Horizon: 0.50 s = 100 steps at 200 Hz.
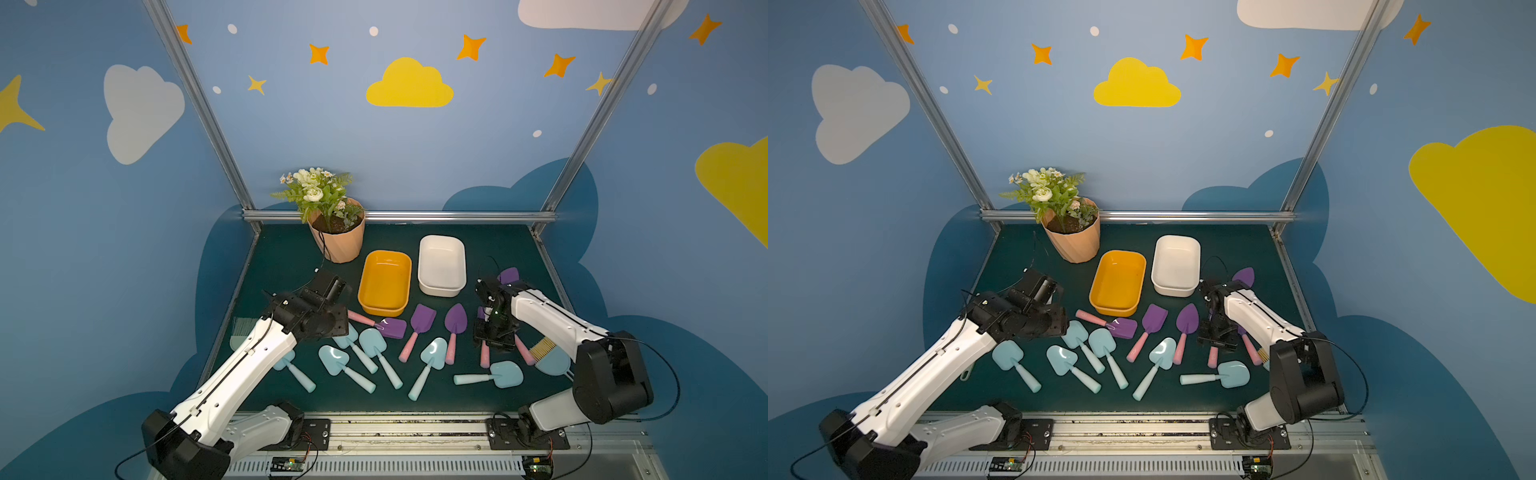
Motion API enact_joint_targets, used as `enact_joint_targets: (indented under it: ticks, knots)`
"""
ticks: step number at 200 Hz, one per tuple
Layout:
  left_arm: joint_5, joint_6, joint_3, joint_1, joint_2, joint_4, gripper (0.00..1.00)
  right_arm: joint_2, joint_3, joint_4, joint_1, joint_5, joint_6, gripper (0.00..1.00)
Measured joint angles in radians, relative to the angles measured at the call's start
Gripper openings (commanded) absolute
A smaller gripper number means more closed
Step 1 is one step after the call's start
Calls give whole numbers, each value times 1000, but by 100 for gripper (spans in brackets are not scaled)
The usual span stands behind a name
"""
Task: Sort the small shovels by color and place them into the storage box
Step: Pick up the shovel from the center of the board.
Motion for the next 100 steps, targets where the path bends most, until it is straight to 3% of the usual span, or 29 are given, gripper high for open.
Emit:
enact_joint_targets:
  ticks: [100]
  knots:
    - [-14,-3,0,-2,2,-1,53,105,-35,104,-39,-23,-27,56]
